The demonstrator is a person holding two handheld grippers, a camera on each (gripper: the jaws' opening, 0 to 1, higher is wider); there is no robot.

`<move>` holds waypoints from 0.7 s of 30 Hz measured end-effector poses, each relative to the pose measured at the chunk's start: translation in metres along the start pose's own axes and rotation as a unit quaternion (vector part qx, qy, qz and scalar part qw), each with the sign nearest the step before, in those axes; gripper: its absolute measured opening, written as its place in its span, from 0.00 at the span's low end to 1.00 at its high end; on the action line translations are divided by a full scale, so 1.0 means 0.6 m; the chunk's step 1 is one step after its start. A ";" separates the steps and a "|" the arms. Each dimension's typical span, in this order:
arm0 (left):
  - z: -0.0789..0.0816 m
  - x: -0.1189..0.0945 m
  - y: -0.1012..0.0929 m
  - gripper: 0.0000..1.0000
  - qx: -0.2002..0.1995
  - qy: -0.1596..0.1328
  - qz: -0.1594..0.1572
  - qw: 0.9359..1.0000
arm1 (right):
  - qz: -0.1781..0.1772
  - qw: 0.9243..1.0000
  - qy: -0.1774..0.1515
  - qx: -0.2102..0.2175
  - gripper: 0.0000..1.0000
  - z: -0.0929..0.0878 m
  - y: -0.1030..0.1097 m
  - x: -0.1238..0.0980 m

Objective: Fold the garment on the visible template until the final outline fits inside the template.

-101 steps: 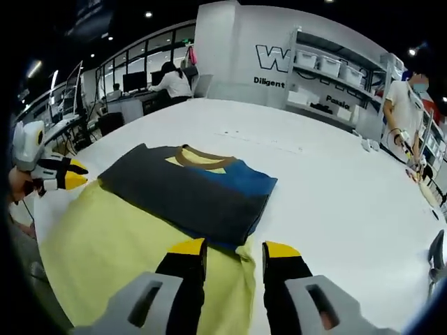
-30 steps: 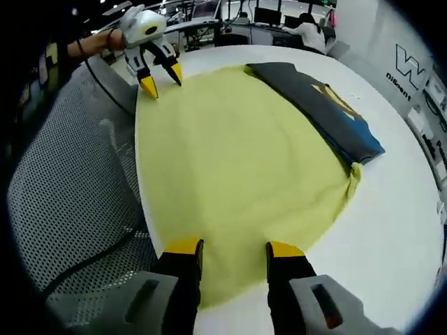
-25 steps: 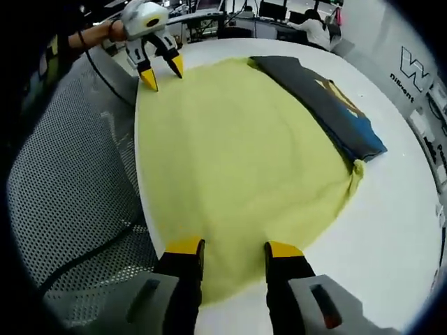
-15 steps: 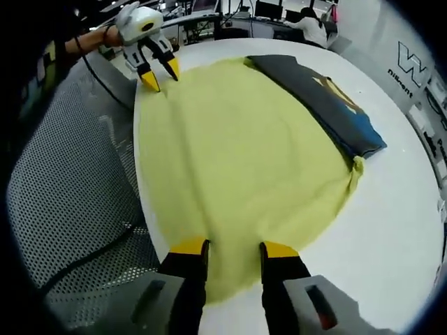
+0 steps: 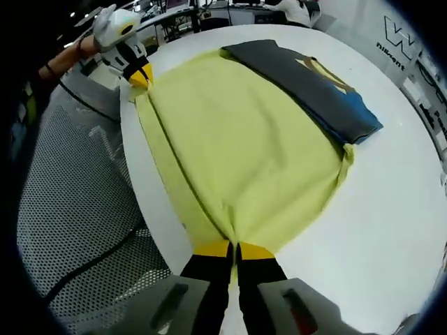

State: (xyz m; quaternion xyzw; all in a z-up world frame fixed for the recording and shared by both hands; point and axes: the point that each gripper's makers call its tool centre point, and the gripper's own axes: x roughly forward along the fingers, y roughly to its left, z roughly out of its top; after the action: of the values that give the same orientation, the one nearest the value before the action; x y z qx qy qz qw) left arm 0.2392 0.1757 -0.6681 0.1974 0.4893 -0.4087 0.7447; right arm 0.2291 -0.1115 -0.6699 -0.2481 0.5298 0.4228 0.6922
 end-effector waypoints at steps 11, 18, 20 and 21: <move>-0.016 -0.059 -0.050 0.00 -0.033 0.061 -0.052 0.996 | 0.091 0.995 0.041 -0.003 0.00 -0.009 0.070 -0.059; -0.025 -0.080 -0.082 0.00 -0.045 0.094 -0.081 0.991 | 0.118 0.990 0.079 0.012 0.00 -0.023 0.099 -0.084; -0.029 -0.086 -0.088 0.00 -0.054 0.102 -0.087 0.989 | 0.124 0.988 0.085 0.019 0.00 -0.023 0.109 -0.093; -0.029 -0.088 -0.088 0.00 -0.055 0.103 -0.085 0.989 | 0.123 0.989 0.084 0.019 0.00 -0.021 0.110 -0.096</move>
State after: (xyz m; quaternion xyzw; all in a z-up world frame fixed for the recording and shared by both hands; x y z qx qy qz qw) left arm 0.1769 0.1788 -0.6232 0.1549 0.6005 -0.4206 0.6622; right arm 0.1618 -0.1057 -0.6127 -0.2023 0.6202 0.4726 0.5925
